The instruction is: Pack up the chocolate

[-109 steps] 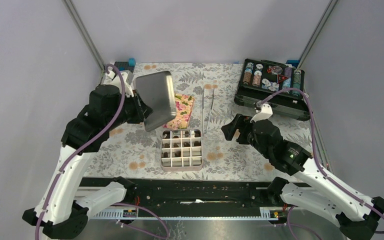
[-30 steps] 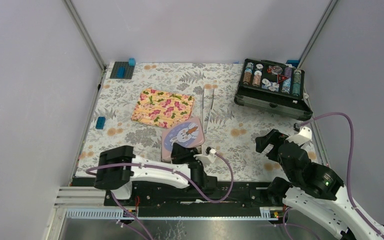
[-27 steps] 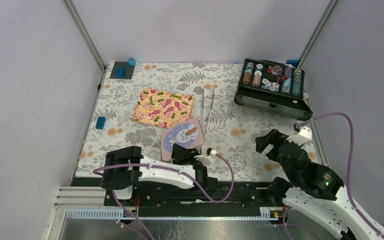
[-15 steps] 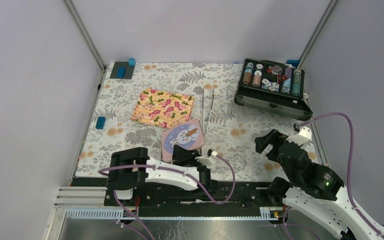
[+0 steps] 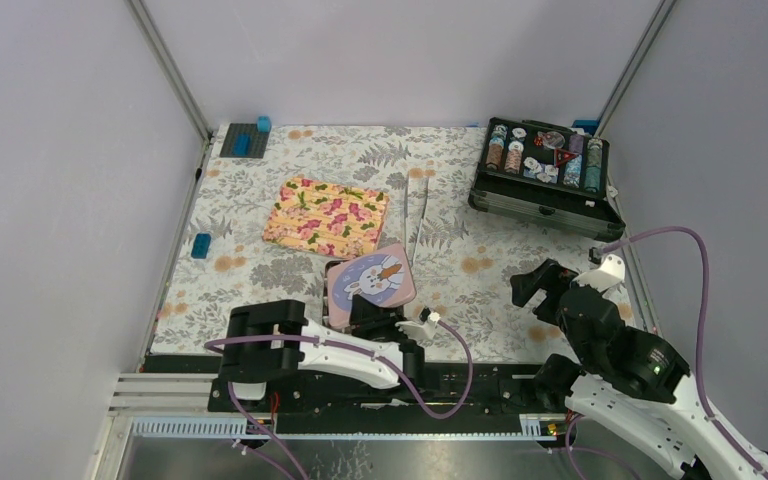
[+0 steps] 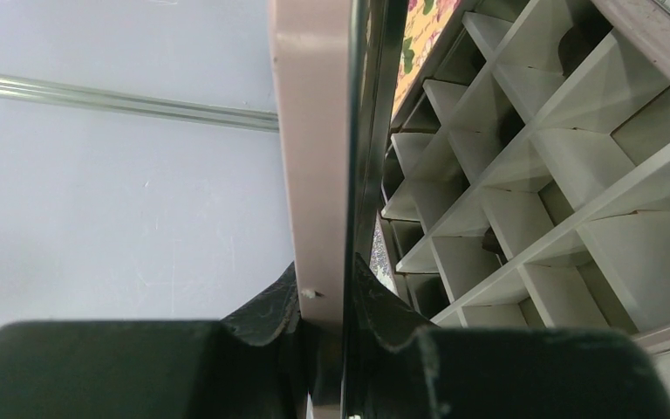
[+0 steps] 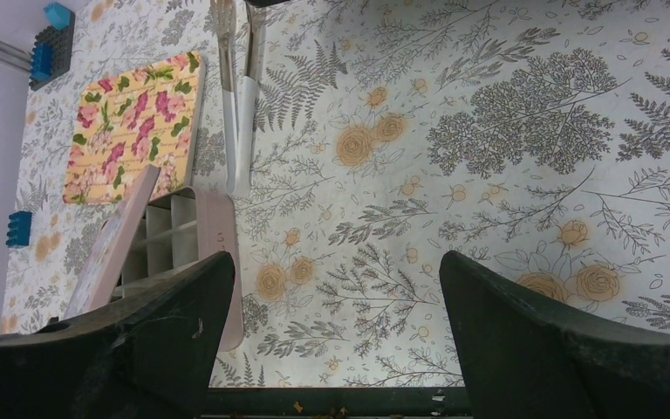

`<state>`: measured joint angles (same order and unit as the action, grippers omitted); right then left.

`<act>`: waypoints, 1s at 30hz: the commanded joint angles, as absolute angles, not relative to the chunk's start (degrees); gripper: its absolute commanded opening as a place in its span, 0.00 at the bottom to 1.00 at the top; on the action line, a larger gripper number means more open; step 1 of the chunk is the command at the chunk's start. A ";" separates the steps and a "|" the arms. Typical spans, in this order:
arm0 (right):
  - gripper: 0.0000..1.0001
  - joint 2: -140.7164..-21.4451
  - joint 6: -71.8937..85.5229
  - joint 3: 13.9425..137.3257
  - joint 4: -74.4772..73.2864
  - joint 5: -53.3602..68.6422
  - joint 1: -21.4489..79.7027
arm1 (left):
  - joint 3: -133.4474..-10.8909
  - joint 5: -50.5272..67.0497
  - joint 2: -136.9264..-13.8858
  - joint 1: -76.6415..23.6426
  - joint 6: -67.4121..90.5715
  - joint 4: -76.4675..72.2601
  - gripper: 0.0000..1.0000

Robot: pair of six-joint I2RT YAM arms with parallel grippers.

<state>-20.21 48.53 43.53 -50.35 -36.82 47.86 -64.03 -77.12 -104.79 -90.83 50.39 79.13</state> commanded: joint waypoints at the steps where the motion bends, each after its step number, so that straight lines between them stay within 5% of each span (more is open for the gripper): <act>1: 0.94 -19.55 49.48 44.76 -49.69 -38.06 48.12 | -65.08 -78.97 -105.10 -90.97 50.26 79.19 0.00; 5: 0.95 -19.38 49.41 44.69 -49.78 -38.17 48.16 | -65.93 -78.69 -105.89 -90.97 52.48 79.93 0.03; 11: 0.95 -18.87 49.22 45.25 -50.83 -39.15 48.16 | -70.65 -75.92 -107.50 -90.89 55.05 83.48 0.38; 25: 0.95 -21.77 45.70 45.76 -48.92 -39.99 48.11 | -73.29 -62.12 -110.00 -90.96 50.22 82.34 0.38; 30: 0.96 -23.86 43.69 46.92 -48.19 -39.99 48.19 | -71.69 -56.12 -105.93 -90.96 45.51 78.30 0.48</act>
